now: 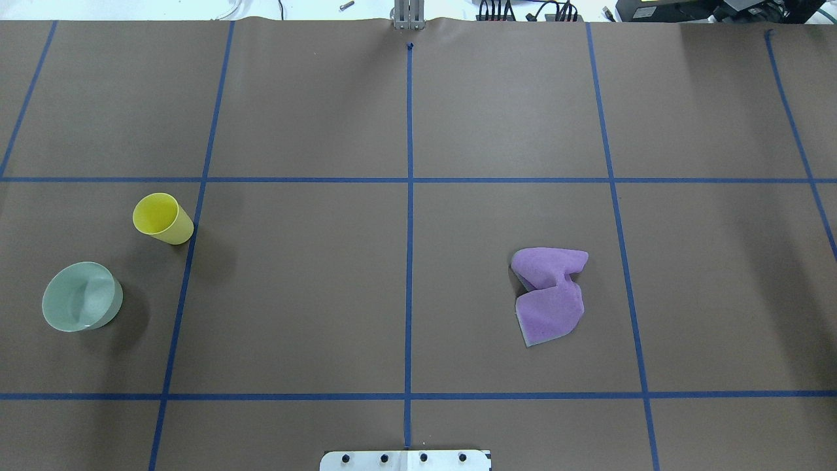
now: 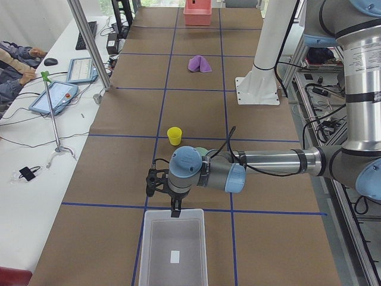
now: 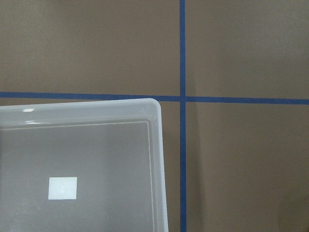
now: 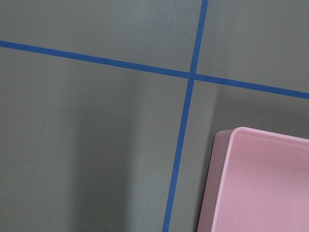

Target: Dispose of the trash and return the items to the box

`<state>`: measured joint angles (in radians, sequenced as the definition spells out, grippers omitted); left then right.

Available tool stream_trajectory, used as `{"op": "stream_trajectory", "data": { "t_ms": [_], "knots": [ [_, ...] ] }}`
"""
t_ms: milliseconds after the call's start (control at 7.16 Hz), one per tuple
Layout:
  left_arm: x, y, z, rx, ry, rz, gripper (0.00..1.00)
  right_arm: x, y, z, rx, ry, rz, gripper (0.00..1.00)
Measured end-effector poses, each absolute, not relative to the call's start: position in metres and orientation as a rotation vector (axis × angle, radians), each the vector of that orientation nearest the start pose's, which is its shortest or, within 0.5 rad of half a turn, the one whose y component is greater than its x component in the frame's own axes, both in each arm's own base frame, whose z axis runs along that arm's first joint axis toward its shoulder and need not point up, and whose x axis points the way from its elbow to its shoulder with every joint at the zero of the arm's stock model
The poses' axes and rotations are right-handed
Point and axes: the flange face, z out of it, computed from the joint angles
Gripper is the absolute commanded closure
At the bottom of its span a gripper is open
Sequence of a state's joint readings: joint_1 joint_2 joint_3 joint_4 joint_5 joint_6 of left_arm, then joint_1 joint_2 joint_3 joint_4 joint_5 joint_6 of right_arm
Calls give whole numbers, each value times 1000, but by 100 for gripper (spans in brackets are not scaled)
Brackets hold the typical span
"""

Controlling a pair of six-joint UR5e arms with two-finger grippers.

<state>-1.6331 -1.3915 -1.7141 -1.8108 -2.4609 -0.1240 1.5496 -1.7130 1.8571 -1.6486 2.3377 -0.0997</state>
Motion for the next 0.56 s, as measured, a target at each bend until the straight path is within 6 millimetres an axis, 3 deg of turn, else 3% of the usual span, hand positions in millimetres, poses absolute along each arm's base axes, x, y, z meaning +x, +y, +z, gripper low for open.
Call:
{"op": "stream_trajectory", "data": {
  "t_ms": [279,559],
  "knots": [
    [-63,-428,622,150,951,-48,3,52,-434,591,92,-769,-148,0],
    [-1,-438,585,83,939,-34,2,47,-436,589,93,-771,-158,0]
  ]
}}
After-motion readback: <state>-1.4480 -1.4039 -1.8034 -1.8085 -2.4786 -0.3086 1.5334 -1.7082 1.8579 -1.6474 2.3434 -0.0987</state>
